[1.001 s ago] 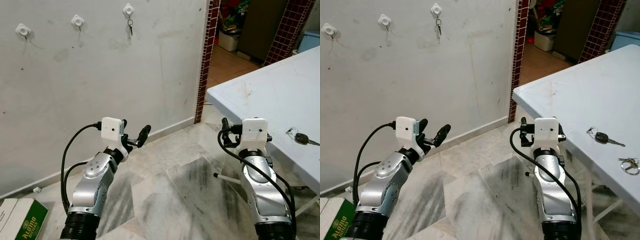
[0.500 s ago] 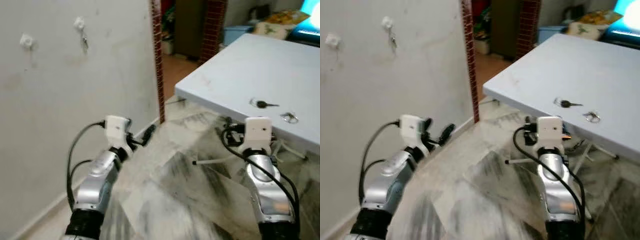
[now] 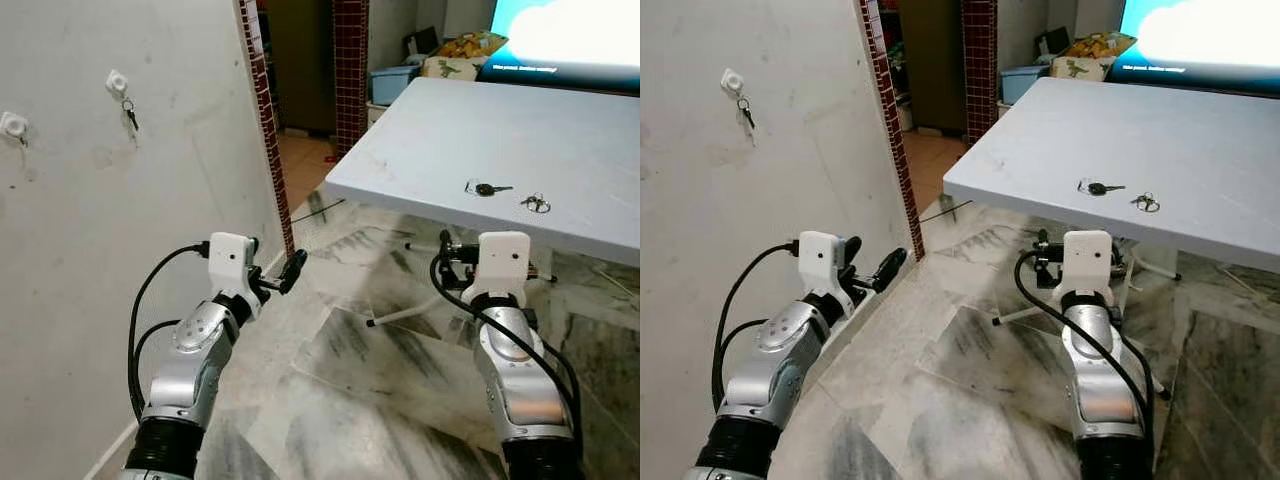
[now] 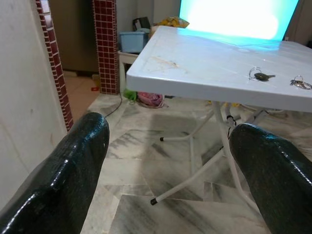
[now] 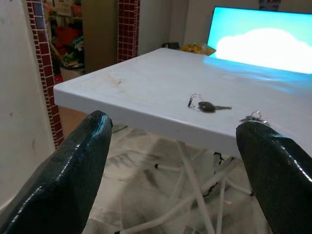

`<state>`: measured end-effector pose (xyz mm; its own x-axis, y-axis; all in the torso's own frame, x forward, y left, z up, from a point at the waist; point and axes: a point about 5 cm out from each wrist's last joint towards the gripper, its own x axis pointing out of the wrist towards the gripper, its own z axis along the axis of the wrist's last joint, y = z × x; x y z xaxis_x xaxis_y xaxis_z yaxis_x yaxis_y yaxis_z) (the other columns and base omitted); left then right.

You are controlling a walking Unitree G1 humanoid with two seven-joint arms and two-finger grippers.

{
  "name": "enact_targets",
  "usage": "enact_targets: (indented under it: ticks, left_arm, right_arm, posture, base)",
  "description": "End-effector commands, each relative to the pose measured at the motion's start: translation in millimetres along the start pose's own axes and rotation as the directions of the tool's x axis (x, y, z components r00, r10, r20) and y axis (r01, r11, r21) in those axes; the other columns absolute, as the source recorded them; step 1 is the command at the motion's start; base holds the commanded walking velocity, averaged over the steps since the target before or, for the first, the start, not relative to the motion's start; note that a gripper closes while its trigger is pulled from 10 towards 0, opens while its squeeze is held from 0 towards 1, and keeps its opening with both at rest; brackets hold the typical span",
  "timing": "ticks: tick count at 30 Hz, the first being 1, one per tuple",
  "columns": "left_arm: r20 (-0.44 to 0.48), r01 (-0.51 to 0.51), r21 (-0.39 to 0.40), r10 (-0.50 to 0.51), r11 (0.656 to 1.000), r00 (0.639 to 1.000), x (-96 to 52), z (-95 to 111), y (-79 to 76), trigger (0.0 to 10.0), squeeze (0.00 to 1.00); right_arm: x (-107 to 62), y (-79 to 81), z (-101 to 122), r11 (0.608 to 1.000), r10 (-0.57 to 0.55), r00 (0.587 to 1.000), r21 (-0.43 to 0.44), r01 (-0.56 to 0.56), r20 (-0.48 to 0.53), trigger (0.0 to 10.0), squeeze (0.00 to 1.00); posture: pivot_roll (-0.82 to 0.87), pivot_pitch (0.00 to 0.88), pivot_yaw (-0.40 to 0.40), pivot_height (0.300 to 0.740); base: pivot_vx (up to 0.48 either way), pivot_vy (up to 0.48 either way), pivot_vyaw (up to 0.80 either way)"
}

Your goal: Hang keys on a hook

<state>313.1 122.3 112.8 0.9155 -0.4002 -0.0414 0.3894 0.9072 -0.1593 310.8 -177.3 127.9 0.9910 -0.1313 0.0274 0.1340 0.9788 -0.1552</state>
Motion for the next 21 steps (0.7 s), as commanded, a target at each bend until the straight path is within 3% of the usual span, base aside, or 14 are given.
enact_targets:
  ticks: [1, 5, 9, 12, 21]
  left_arm:
    - [-0.003, -0.025, 0.002, 0.025, 1.0, 1.0, 0.9, -1, 3.3, 10.0, 0.0]
    - [-0.016, -0.028, -0.004, 0.028, 1.0, 0.999, 0.0, -4, 2.4, 10.0, 0.0]
    - [-0.07, -0.043, -0.014, 0.042, 0.999, 0.997, -8.3, -20, 1.5, 10.0, 0.0]
    - [-0.101, -0.02, -0.011, 0.019, 1.0, 0.995, -13.9, -29, -2.2, 10.0, 0.0]
    - [-0.137, -0.078, -0.011, 0.076, 0.997, 0.988, -30.1, -41, 12.4, 10.0, 0.0]
  right_arm:
    - [4.9, 3.9, 2, 1.0, 0.0, 1.0, 0.007, 0.0, -0.004, 10.0, 0.0]
    - [5.4, 4.0, 1, 1.0, 0.016, 1.0, -0.012, -0.016, -0.016, 10.0, 0.0]
    - [-2.6, 0.0, -24, 0.998, -0.017, 0.987, 0.057, 0.026, -0.159, 10.0, 0.0]
    - [-10.1, 6.3, -41, 0.997, 0.004, 0.969, 0.074, 0.015, -0.247, 10.0, 0.0]
    - [-19.2, 7.4, -44, 0.997, -0.017, 0.969, 0.071, 0.035, -0.246, 10.0, 0.0]
  posture:
    - [-0.05, 0.0, 0.091, 0.74]
    - [-0.05, 0.0, 0.08, 0.74]
    - [-0.03, 0.028, 0.056, 0.74]
    - [-0.02, 0.03, 0.08, 0.74]
    - [-0.02, 0.004, 0.11, 0.74]
  base:
    - [0.0, 0.0, 0.0]
    - [0.0, 0.0, 0.0]
    - [0.0, 0.0, 0.0]
    - [0.0, 0.0, 0.0]
    - [0.0, 0.0, 0.0]
